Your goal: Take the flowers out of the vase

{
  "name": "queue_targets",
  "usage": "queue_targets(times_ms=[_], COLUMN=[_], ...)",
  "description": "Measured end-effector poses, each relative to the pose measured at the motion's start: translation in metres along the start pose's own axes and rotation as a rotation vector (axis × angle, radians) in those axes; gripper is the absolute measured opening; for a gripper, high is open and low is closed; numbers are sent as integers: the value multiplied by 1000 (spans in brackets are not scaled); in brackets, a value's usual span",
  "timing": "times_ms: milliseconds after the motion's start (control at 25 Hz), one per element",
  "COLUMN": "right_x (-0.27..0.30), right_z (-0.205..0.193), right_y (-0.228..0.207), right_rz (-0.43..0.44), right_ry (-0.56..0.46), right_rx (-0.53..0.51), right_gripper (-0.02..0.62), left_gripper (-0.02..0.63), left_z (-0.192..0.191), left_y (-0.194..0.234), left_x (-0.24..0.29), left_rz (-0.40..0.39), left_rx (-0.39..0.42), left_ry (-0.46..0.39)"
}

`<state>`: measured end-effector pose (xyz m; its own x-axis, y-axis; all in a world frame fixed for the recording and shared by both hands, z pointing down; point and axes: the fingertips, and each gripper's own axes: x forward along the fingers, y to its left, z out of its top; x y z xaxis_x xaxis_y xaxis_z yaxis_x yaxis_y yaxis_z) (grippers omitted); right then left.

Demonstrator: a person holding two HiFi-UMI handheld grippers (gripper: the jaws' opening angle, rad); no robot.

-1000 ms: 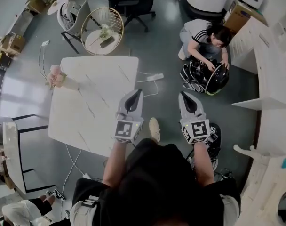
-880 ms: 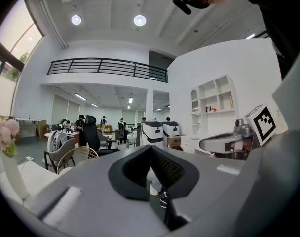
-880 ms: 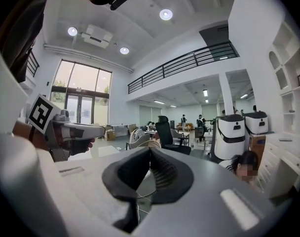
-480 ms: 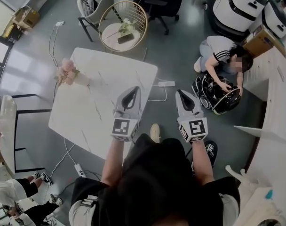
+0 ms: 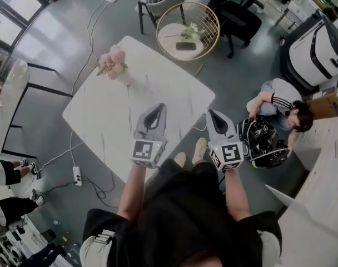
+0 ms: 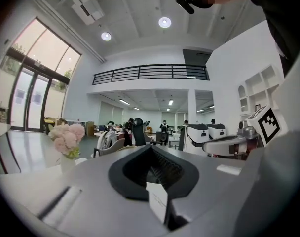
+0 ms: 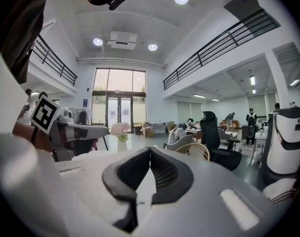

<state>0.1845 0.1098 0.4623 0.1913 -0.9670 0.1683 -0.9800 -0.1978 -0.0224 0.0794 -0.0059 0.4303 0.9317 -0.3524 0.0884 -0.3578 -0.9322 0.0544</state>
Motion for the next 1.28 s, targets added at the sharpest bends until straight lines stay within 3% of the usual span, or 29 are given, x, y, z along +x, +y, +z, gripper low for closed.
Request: queue_targets(times_ms=[400,680,1000,1280], right_x=[111,175,228,269], right_z=[11,10,3,-8], right_y=[63,97,119,129], right_rz=[374,577,737,796], right_ry=[17,33,46,57], right_rx=[-42,-61,-137,-109], right_gripper=[5,5,5,5], left_gripper=[8,8,8,8], left_z=[-7,-8,-18,-44], left_y=[100,139,172,195], left_x=[-45,-55,-43,-31], left_rz=[383,565,676,738], left_rx=[-16,-52,-67,-93], left_ry=[-6,-1,7,43])
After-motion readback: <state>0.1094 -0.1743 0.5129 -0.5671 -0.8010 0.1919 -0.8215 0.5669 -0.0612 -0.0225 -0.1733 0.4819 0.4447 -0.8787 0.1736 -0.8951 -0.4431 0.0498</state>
